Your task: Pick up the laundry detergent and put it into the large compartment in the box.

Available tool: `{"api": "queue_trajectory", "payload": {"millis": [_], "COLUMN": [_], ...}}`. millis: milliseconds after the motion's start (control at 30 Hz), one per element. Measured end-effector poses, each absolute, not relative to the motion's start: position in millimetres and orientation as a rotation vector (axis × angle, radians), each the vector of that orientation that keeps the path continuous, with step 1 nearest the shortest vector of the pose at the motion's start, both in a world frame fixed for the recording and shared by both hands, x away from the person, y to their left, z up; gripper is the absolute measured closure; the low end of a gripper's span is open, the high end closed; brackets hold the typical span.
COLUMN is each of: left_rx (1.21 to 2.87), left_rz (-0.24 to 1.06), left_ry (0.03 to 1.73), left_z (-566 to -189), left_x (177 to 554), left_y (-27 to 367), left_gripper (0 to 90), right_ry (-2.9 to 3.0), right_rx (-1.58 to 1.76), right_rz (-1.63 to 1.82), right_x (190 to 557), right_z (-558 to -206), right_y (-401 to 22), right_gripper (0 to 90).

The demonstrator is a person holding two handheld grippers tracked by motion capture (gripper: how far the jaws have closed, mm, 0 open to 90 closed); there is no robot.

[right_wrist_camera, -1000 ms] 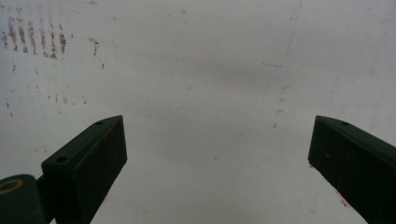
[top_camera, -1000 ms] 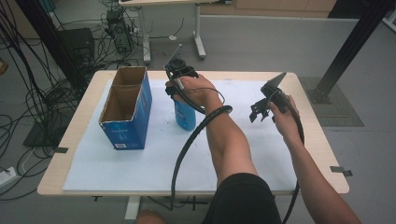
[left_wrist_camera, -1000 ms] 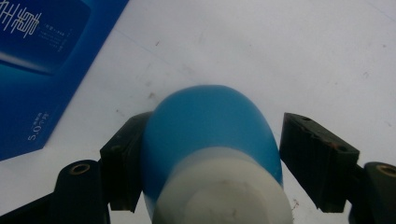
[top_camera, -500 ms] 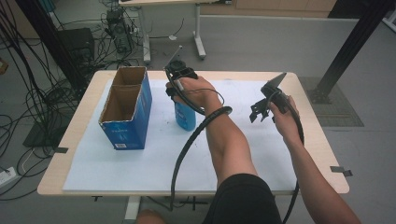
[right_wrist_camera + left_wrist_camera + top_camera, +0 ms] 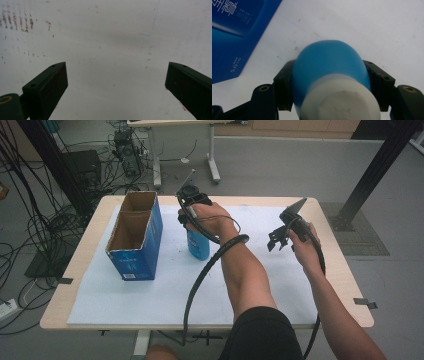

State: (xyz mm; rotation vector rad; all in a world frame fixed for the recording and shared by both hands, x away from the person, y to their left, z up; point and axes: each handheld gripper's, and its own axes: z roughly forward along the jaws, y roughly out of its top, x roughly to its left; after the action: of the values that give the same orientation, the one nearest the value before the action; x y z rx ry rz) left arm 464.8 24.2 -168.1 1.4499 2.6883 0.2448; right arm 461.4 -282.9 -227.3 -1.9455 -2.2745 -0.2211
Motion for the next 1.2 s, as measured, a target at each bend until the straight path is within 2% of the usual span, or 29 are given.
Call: {"api": "queue_trajectory", "payload": {"millis": [1200], "left_rx": [1.455], "left_rz": [0.256], "left_ry": [2.666], "left_z": [-169.2], "left_x": [462.0], "left_y": [25.2], "left_gripper": [36.2], "right_ry": [-2.26], "right_rx": [-1.947], "right_rz": [-0.224], "right_x": [462.5], "right_z": [-231.1], "right_y": [-287.7], "right_gripper": [4.5]}}
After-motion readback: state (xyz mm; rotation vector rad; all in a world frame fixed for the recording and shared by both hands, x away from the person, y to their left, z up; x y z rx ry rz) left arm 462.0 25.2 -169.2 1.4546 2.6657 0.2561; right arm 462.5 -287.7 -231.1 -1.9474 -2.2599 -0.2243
